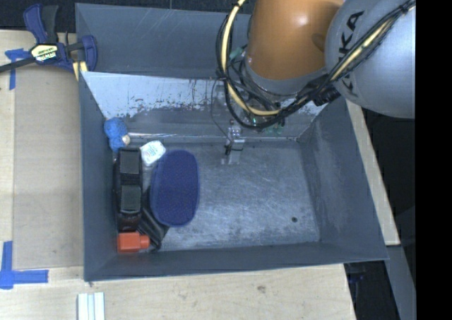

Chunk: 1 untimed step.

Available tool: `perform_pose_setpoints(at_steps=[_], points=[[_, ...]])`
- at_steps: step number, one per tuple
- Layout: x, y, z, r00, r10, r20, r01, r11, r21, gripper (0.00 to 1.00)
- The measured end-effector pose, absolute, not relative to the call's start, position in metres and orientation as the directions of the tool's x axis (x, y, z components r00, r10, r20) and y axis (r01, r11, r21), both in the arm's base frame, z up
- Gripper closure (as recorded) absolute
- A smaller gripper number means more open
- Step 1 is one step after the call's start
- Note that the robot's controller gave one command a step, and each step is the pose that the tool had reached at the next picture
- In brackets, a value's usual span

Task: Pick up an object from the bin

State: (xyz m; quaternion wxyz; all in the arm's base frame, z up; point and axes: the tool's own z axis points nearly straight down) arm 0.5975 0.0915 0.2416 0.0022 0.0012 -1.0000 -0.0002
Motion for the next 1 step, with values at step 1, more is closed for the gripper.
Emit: perform_pose_setpoints(at_steps=[1], points=[[0.5841, 0.1852, 0.0678, -0.995, -0.102, 0.005, -0.102, 0.995, -0.002, 0.00]])
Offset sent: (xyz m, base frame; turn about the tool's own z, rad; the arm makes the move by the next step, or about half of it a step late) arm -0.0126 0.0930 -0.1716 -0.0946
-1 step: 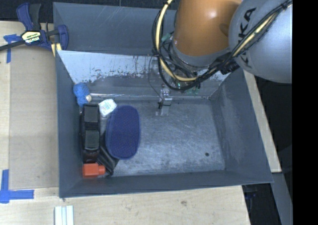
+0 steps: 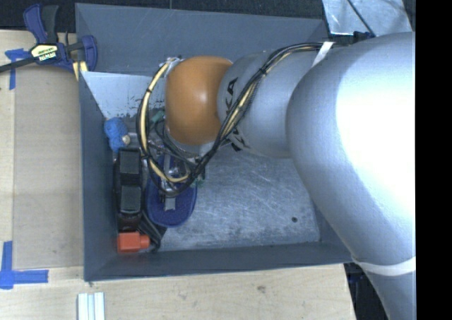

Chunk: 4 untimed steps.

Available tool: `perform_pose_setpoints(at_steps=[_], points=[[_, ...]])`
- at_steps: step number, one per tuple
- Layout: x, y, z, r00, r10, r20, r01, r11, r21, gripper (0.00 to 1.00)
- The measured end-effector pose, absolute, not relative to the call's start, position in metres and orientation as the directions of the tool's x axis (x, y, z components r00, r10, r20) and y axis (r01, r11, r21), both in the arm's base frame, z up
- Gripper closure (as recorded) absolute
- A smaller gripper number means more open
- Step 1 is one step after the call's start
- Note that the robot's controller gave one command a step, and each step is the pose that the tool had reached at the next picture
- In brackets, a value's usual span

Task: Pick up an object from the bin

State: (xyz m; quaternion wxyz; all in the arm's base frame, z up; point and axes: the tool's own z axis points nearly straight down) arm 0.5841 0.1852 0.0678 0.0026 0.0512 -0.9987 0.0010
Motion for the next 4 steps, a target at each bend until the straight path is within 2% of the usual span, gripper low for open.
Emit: perform_pose_setpoints(at_steps=[1, 2, 3, 4], points=[[0.629, 0.155, 0.102, -0.970, -0.242, -0.008, -0.242, 0.970, -0.001, 0.00], [0.575, 0.198, 0.111, -0.871, -0.491, -0.003, -0.491, 0.871, -0.002, 0.00], [0.517, 0.187, 0.069, -0.939, -0.345, 0.003, -0.345, 0.939, 0.001, 0.00], [0.510, 0.156, 0.070, -0.997, -0.076, -0.001, -0.076, 0.997, 0.000, 0.00]])
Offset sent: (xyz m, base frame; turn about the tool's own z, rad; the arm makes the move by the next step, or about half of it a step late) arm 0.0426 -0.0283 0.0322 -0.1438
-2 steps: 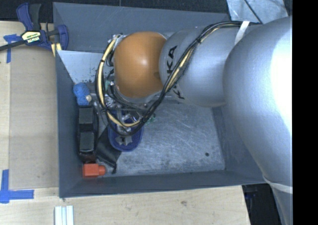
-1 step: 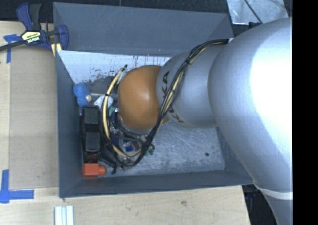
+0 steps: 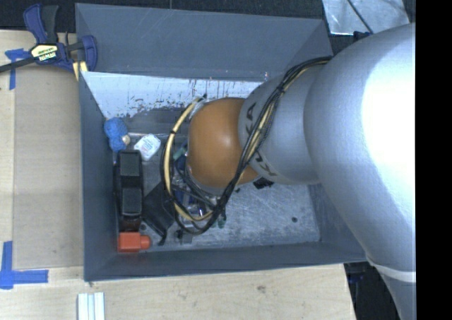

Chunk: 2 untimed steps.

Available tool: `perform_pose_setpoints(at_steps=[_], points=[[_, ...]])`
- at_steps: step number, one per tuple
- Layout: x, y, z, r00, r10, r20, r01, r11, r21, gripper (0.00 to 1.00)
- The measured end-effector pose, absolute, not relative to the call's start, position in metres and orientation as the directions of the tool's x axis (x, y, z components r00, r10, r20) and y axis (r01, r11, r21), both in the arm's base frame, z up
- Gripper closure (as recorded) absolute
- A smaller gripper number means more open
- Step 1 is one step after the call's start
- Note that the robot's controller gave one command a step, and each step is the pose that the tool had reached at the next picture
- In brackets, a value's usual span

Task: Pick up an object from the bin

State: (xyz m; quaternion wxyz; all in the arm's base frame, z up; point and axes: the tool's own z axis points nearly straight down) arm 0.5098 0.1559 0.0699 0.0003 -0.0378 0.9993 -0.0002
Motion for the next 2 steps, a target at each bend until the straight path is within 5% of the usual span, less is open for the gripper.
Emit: perform_pose_setpoints(at_steps=[1, 2], points=[[0.511, 0.156, 0.071, -0.997, -0.075, -0.003, -0.075, 0.997, 0.001, 1.00], [0.512, 0.156, 0.128, -0.997, -0.075, -0.008, -0.075, 0.997, 0.002, 1.00]])
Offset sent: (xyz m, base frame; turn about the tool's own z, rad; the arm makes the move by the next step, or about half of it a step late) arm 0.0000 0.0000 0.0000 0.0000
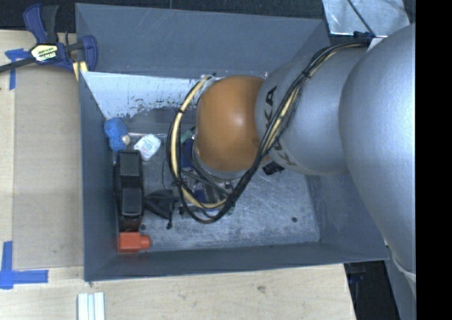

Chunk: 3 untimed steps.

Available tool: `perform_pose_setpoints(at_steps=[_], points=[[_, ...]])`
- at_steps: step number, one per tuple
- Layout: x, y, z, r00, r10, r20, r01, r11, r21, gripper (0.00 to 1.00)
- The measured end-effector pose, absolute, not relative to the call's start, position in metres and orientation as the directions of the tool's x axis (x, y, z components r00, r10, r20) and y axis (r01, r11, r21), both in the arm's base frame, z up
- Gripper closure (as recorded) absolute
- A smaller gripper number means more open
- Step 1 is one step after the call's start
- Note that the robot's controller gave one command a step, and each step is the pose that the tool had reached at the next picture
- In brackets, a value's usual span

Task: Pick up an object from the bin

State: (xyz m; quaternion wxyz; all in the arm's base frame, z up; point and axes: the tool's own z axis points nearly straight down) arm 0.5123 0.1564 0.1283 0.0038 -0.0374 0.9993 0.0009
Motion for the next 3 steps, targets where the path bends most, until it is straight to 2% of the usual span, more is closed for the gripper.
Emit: perform_pose_setpoints(at_steps=[3], points=[[0.516, 0.157, 0.173, -0.997, -0.075, -0.006, -0.075, 0.997, 0.001, 1.00]])
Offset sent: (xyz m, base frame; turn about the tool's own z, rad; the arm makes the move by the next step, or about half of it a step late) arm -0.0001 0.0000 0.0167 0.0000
